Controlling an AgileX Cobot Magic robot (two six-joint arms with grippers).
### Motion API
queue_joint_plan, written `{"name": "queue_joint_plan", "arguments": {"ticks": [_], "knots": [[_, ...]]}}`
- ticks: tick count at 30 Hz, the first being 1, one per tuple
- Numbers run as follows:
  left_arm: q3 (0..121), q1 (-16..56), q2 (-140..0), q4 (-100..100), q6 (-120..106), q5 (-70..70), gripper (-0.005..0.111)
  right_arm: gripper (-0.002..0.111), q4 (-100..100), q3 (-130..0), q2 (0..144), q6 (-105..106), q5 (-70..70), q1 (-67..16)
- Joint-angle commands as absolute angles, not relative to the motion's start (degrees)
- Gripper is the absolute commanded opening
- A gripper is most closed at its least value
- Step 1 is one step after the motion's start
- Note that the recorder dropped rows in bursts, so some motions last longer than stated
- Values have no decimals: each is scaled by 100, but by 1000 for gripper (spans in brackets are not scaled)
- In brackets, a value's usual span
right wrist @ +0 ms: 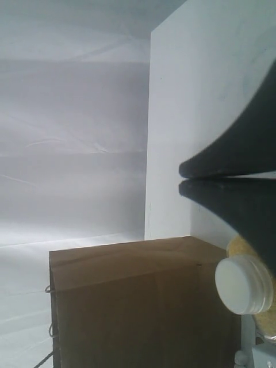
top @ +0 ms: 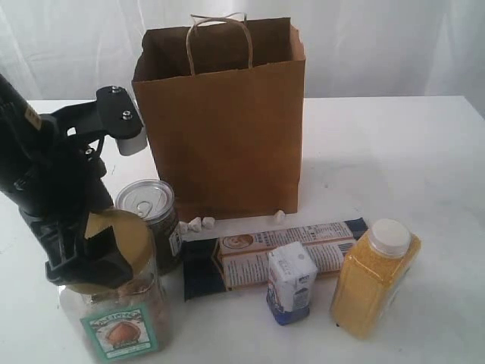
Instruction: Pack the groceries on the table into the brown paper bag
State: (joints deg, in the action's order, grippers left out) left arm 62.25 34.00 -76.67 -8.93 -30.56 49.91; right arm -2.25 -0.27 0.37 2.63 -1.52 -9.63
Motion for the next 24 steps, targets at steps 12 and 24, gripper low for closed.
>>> {"name": "queue_joint_plan", "arguments": {"ticks": [12,24], "knots": [[6143,3410,-7254,-531,-3016,5368,105,0,-190,0,0,268,-120,-912],[6314,3410,-7579,-582,-2911,5865,105,0,-190,0,0,268,-120,-912]]}}
